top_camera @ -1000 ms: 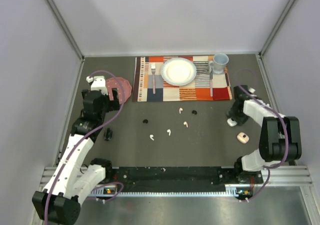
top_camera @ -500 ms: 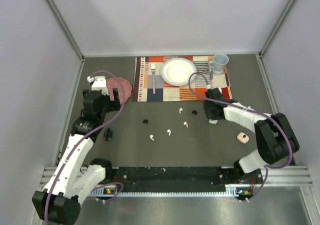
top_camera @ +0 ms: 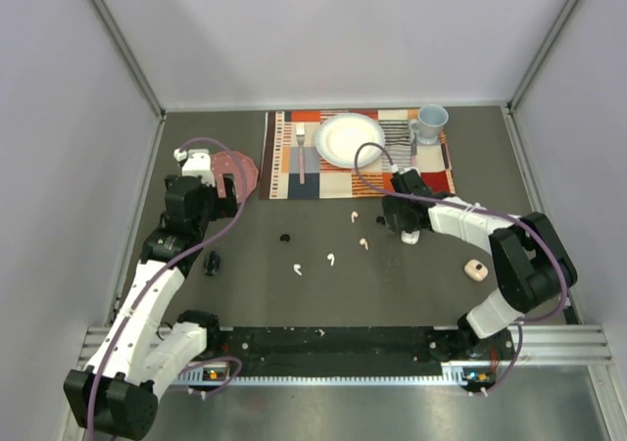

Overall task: Insert the wireless bluetooth earbuds into the charging case
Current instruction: Move the charging case to the center of the board, then pick up the charging case from the center of the board.

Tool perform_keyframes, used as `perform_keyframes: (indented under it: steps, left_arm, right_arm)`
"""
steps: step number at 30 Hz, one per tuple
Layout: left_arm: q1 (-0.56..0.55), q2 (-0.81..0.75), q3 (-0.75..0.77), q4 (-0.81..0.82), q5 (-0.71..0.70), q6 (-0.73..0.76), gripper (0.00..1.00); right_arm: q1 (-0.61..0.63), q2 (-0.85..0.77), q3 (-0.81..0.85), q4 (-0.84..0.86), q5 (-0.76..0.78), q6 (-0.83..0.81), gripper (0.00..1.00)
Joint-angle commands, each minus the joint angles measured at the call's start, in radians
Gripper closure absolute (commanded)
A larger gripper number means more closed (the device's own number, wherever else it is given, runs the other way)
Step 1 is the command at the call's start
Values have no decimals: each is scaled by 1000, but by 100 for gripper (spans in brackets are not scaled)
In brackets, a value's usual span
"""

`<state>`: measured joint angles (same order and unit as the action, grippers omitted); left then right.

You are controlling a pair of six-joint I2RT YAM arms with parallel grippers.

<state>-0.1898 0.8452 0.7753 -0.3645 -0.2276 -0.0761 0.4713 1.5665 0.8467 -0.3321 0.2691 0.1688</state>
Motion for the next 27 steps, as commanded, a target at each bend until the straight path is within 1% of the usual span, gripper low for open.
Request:
perform_keyframes:
  steps: [1,4,5,8,12,15,16,23,27]
  left_arm:
    - [3,9,19,22,7,4,3]
    - [1,6,19,22,2,4,3]
    - [3,8,19,22,-1,4,3]
    - [1,6,18,21,-6,4,2]
    - [1,12,21,18,-15,1,3]
    - [3,17,22,15,-24,1,3]
    - [3,15,22,16,-24,1,2]
    - [3,17,22,16,-16,1,3]
    - [3,14,22,15,-18,1,2]
  right_arm:
    - [10,-33,71,-82,85,223,17]
    - [10,-66,60,-122,105,391,17]
    - [10,-78,33,-122,108,455,18]
    - [12,-123,-7,-127,107,553,20]
    - [12,-160,-49,-148,81,635,24]
    - [12,-157,-66,-148,87,646,26]
    - [12,-152,-66,-147,87,638,28]
    - [12,-125,-55,-91,101,497,34]
    - [10,-109,-43,-73,91,445,38]
